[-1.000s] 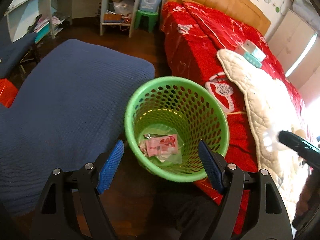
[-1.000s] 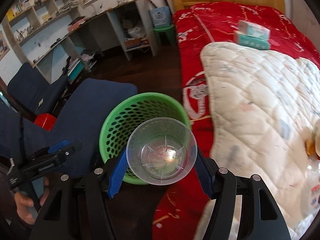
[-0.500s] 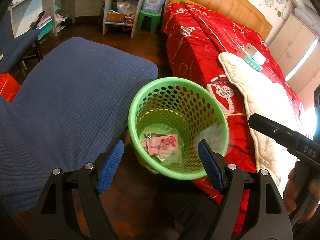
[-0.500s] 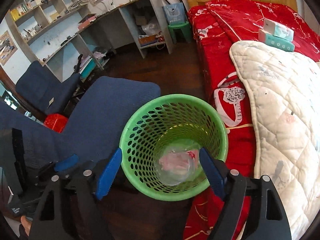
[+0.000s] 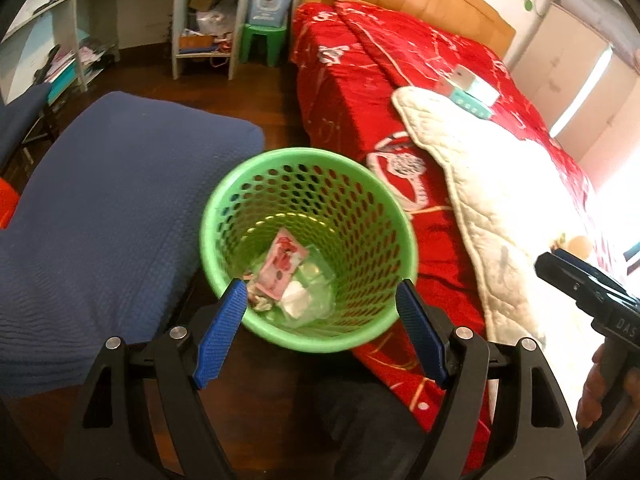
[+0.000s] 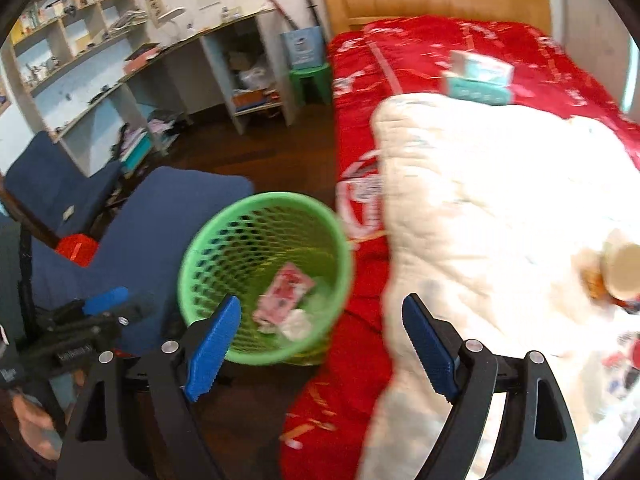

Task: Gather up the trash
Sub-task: 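Move the right tool to the bed and grasp the strawberry yogurt tub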

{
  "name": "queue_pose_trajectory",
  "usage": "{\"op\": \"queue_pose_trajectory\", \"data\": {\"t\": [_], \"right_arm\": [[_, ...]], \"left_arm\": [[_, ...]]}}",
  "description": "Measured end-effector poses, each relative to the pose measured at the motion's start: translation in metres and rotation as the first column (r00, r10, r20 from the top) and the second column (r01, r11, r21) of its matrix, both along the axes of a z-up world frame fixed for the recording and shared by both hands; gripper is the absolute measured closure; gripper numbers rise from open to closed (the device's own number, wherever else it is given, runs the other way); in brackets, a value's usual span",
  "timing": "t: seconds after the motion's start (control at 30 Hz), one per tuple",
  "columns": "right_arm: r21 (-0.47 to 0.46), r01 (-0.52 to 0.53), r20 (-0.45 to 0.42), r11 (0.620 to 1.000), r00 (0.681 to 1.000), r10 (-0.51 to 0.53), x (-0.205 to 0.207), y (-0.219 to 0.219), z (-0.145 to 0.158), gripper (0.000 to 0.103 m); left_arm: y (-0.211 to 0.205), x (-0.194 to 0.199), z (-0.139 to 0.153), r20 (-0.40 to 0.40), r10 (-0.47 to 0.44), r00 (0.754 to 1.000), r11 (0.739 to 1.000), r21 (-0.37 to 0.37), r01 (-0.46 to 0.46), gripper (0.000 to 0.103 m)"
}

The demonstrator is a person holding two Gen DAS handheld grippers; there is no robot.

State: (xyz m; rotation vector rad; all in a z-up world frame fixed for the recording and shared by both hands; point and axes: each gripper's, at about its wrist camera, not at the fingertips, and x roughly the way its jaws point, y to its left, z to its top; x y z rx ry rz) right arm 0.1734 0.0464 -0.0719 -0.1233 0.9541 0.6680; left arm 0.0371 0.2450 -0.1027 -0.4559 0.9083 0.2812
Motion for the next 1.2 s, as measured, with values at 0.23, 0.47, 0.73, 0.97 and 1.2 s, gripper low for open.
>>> {"op": "queue_pose_trajectory", "data": {"t": [0.23, 0.47, 0.73, 0.97, 1.2], "right_arm": [[-0.093, 0.143, 0.081, 0.985, 0.987, -0.136, 0.007, -0.079, 0.003, 0.018], [-0.200, 0.258, 0.161, 0.945, 0.960, -0.228, 0.019, -0.146, 0.003, 0.014], [-0.305, 0.316, 0.173, 0.899, 0.946, -0.274, 0.039, -0.197, -0.015, 0.013], [-0.390, 0.280, 0.186, 0.877, 0.957, -0.223, 0.049, -0.199, -0.034, 0.012], [-0.432, 0.261, 0.184, 0.863, 0.963, -0.199, 0.053, -0.192, -0.048, 0.012]], "left_arm": [[-0.027, 0.010, 0.005, 0.000, -0.062, 0.998, 0.998, 0.007, 0.062, 0.027], [-0.044, 0.017, 0.004, -0.014, -0.097, 0.995, 0.995, 0.001, 0.097, 0.027], [-0.061, 0.026, 0.005, -0.022, -0.127, 0.992, 0.992, 0.009, 0.127, 0.027], [-0.069, 0.033, 0.003, -0.034, -0.145, 0.989, 0.989, 0.010, 0.145, 0.026], [-0.073, 0.036, 0.000, -0.046, -0.151, 0.987, 0.988, 0.006, 0.151, 0.026]]}}
